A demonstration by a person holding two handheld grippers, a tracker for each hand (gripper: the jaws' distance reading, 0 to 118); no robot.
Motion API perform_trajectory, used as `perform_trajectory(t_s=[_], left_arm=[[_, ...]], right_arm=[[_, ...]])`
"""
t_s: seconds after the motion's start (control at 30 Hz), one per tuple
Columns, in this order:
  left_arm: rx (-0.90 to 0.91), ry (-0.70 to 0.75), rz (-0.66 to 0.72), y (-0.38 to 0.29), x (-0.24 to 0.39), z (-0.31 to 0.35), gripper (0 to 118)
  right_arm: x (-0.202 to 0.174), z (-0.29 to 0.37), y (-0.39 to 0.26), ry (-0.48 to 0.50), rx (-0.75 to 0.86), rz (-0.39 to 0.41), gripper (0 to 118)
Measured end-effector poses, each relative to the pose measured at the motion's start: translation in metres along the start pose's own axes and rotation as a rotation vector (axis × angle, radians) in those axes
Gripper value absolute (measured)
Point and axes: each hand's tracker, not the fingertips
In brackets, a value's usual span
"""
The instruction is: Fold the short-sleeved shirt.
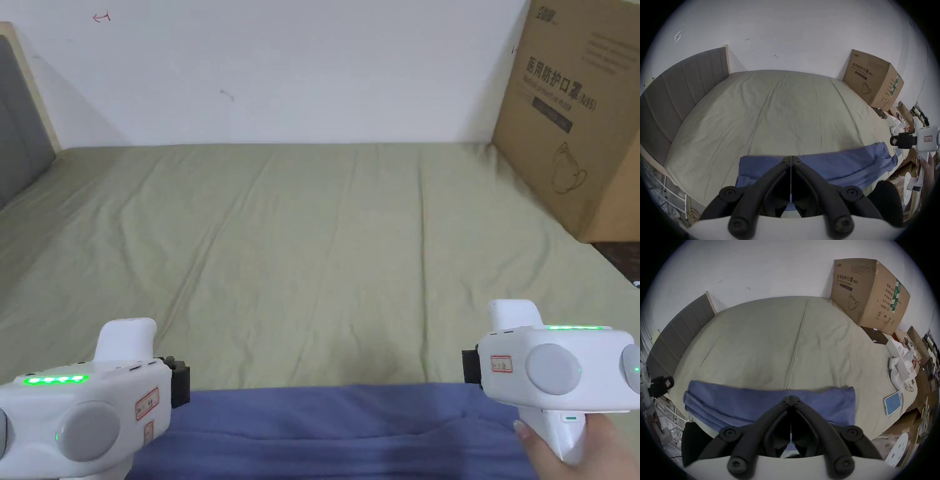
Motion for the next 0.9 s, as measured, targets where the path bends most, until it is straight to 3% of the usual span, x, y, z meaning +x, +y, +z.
perform_trajectory(t_s=[0.1,0.2,0.3,0.37,0.43,0.47,0.7,0.77,0.9], left_arm=[[-0.047,-0.108,0.120,-0.001,-0.049,-0.012,0],[-0.074,-0.266,0.351,-0.011,-0.119,-0.019,1],[-0.116,-0.344,0.450,-0.025,-0.169,-0.027,12],[-0.166,-0.379,0.487,-0.036,-0.195,-0.038,55],[-0.211,-0.448,0.520,-0.047,-0.201,-0.046,112],[-0.227,-0.486,0.543,-0.054,-0.206,-0.052,118],[-0.277,-0.767,0.765,-0.092,-0.217,-0.117,118],[-0.234,-0.917,0.831,-0.090,-0.210,-0.130,118],[-0.279,-0.972,0.858,-0.086,-0.198,-0.152,118]], right_arm=[[0.000,0.010,-0.003,0.015,0.009,0.014,0],[0.006,0.020,-0.007,0.012,0.017,0.034,0],[0.015,0.024,-0.008,0.021,0.021,0.003,0],[0.017,0.025,-0.011,0.026,0.007,-0.014,0],[0.017,0.022,-0.011,0.019,-0.015,-0.014,0],[0.015,0.023,-0.013,0.015,-0.027,-0.008,0],[0.005,0.023,-0.010,-0.003,-0.084,0.002,0],[0.001,0.026,-0.005,-0.008,-0.096,0.004,0],[-0.006,0.031,0.005,0.036,-0.050,0.033,0]])
